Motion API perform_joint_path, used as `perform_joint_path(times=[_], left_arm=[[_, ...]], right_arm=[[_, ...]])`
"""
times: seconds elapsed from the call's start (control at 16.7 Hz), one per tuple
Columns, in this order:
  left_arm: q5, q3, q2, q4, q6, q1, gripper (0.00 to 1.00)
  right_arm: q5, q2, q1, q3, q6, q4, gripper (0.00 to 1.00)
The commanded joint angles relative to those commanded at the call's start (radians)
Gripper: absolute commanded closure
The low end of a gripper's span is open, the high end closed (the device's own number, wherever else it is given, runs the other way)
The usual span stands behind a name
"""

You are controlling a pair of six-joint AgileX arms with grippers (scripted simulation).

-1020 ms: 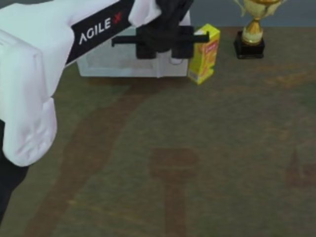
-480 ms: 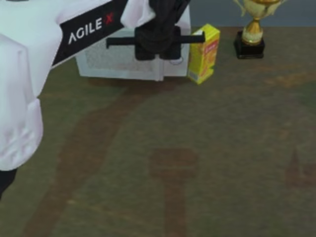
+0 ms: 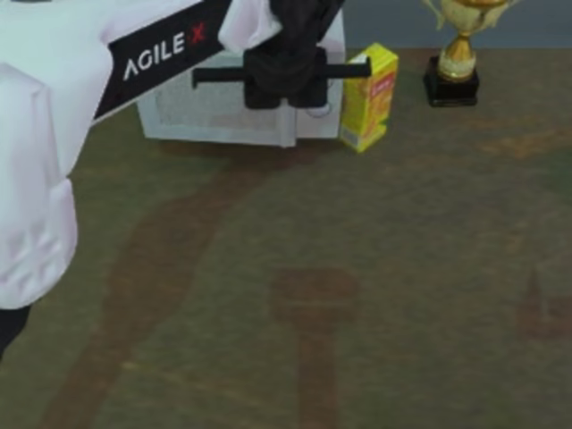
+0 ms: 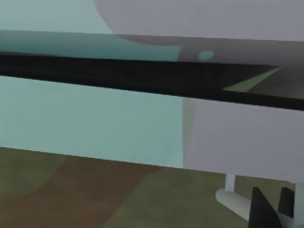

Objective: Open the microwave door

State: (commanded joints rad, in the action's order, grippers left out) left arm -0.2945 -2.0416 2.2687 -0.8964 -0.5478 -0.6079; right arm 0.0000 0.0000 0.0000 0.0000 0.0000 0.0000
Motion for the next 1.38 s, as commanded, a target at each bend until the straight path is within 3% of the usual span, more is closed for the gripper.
perform_joint_path(times=[0.84,1.38], left_arm=[[0.007,0.004,0.003,0.004,-0.003,-0.006,1.00],[0.038,0.150,-0.090,0.083,0.083,0.005,1.00]], right_arm=[[0.000,0.000,0.000,0.000,0.000,0.000,0.00],[0.000,0.000,0.000,0.000,0.000,0.000,0.00]])
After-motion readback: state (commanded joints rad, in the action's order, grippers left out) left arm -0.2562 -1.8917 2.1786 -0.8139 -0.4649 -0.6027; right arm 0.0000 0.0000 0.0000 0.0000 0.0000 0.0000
